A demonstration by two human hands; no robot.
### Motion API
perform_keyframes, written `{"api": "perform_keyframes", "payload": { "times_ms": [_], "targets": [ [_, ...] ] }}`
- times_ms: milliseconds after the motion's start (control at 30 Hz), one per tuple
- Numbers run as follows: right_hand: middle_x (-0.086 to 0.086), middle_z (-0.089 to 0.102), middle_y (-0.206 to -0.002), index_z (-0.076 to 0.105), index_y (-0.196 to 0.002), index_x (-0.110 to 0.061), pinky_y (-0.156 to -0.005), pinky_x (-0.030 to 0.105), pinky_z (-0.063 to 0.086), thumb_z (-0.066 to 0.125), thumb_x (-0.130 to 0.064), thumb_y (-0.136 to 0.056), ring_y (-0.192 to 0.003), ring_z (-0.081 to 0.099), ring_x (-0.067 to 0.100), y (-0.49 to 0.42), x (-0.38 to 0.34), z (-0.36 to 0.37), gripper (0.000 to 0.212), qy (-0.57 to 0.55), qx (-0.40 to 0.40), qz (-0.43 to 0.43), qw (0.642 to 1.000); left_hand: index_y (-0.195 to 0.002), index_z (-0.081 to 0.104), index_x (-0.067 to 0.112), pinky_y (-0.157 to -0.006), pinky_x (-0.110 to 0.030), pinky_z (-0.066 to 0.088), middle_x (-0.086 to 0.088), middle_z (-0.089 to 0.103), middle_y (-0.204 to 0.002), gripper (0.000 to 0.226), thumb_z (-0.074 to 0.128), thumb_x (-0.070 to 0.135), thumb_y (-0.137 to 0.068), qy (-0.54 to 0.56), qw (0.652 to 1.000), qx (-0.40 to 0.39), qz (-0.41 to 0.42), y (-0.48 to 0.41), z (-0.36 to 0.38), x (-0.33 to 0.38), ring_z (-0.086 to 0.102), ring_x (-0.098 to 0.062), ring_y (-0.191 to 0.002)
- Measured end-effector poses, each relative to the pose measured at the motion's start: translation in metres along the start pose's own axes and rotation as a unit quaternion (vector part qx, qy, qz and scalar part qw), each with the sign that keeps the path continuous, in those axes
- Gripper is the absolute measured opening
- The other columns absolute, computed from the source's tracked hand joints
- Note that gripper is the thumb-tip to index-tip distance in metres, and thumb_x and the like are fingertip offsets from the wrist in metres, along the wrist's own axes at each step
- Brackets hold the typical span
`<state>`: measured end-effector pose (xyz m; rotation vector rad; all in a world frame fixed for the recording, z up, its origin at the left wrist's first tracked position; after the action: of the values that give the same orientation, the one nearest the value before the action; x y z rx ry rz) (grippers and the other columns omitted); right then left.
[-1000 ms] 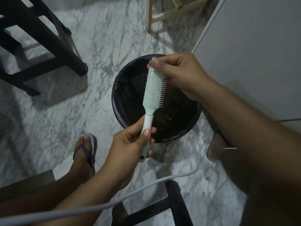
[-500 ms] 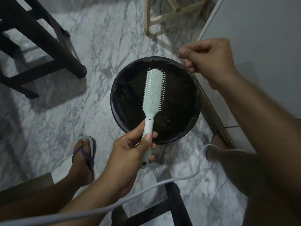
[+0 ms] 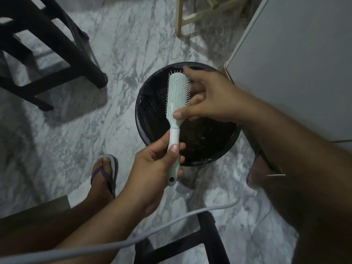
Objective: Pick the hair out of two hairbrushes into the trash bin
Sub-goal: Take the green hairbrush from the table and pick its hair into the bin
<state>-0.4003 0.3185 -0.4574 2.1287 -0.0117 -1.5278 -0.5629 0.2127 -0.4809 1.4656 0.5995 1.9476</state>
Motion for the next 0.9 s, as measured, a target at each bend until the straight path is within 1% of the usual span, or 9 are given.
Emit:
{"api": "perform_keyframes", "payload": {
  "times_ms": [67,200,300,433,567,633,700,833,900],
  "targets": [
    [0.006,0.071,-0.114,0.029,-0.154,-0.009,-0.073,0.043,0.064,0.086,-0.010,-0.074,-0.097,0.074,0.020,-0.001,0.001,0.000,0.098,0.022,0.032,0.007,0.999,-0.130,0.066,0.027,-0.063,-0.027,0.052,0.002,0.072,-0.096,0.039,0.058,0.012,-0.095,-0.004,1.000,0.006,-0.002,0.000,0.000,-0.001,0.060,-0.011,-0.074],
    [0.015,0.075,-0.104,0.041,-0.148,-0.006,-0.072,0.038,0.064,0.074,-0.010,-0.088,-0.087,0.076,0.020,0.000,0.001,-0.007,0.070,0.021,0.046,0.009,0.999,-0.130,0.066,0.026,-0.064,-0.028,0.053,0.003,0.073,-0.094,0.040,0.058,0.010,-0.095,-0.002,1.000,0.000,-0.006,0.002,0.002,-0.004,0.060,-0.011,-0.074],
    [0.009,0.076,-0.094,0.057,-0.136,-0.003,-0.069,0.037,0.064,0.068,-0.008,-0.093,-0.076,0.077,0.021,0.000,0.000,-0.013,0.045,0.007,0.089,0.006,0.996,-0.131,0.065,0.026,-0.064,-0.028,0.053,0.004,0.074,-0.095,0.040,0.058,0.011,-0.095,-0.004,1.000,-0.002,-0.004,0.002,0.003,-0.004,0.060,-0.010,-0.075],
    [0.011,0.075,-0.083,0.071,-0.112,0.003,-0.058,0.030,0.063,0.065,-0.008,-0.095,-0.060,0.074,0.015,0.002,-0.009,-0.029,0.021,0.022,0.177,-0.024,0.984,-0.131,0.065,0.025,-0.062,-0.027,0.051,0.003,0.074,-0.095,0.043,0.061,0.012,-0.090,-0.006,1.000,0.000,0.011,0.002,0.002,0.000,0.060,-0.008,-0.072],
    [-0.001,0.075,-0.074,0.074,-0.093,-0.009,-0.049,0.020,0.055,0.068,-0.020,-0.094,-0.047,0.065,0.005,0.006,-0.011,-0.056,0.013,0.069,0.285,-0.046,0.955,-0.132,0.064,0.024,-0.062,-0.029,0.050,0.003,0.073,-0.096,0.042,0.059,0.010,-0.093,0.005,1.000,0.008,0.012,0.000,-0.001,0.001,0.058,-0.012,-0.075],
    [-0.005,0.071,-0.067,0.074,-0.079,-0.016,-0.049,0.012,0.046,0.072,-0.032,-0.090,-0.044,0.058,0.000,0.008,-0.014,-0.054,0.019,0.142,0.287,-0.080,0.944,-0.131,0.065,0.026,-0.062,-0.029,0.050,0.004,0.073,-0.096,0.041,0.059,0.010,-0.094,0.004,1.000,0.013,0.012,-0.001,-0.003,0.001,0.059,-0.011,-0.075],
    [-0.006,0.063,-0.059,0.069,-0.069,-0.018,-0.050,0.013,0.043,0.075,-0.043,-0.085,-0.046,0.053,0.001,0.011,-0.019,-0.040,0.030,0.209,0.269,-0.133,0.931,-0.131,0.065,0.026,-0.063,-0.030,0.049,0.005,0.073,-0.094,0.041,0.059,0.009,-0.094,0.001,1.000,0.017,0.013,-0.002,-0.003,0.001,0.059,-0.009,-0.073],
    [-0.009,0.064,-0.073,0.072,-0.088,-0.021,-0.060,0.020,0.046,0.070,-0.029,-0.083,-0.059,0.056,0.001,0.009,-0.025,-0.004,0.009,0.281,0.147,-0.182,0.931,-0.133,0.063,0.026,-0.063,-0.029,0.050,0.004,0.072,-0.096,0.042,0.058,0.009,-0.095,-0.011,1.000,0.019,0.013,-0.004,-0.001,0.000,0.060,-0.009,-0.075],
    [-0.012,0.064,-0.079,0.074,-0.092,-0.024,-0.064,0.020,0.047,0.068,-0.029,-0.083,-0.062,0.054,-0.004,0.008,-0.025,0.003,0.012,0.316,0.117,-0.168,0.926,-0.134,0.062,0.024,-0.061,-0.029,0.049,0.001,0.071,-0.097,0.042,0.058,0.008,-0.096,-0.009,1.000,0.020,0.005,-0.003,-0.001,-0.002,0.058,-0.011,-0.076]
  ]
}}
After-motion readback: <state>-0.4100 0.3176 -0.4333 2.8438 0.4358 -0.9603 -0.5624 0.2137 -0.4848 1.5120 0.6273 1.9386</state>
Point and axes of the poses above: each hand's wrist, its own y-axis away from the middle knuckle, its own z-axis out of the palm, x = y × z, the point moved 5 cm from there along -y, towards the middle knuckle
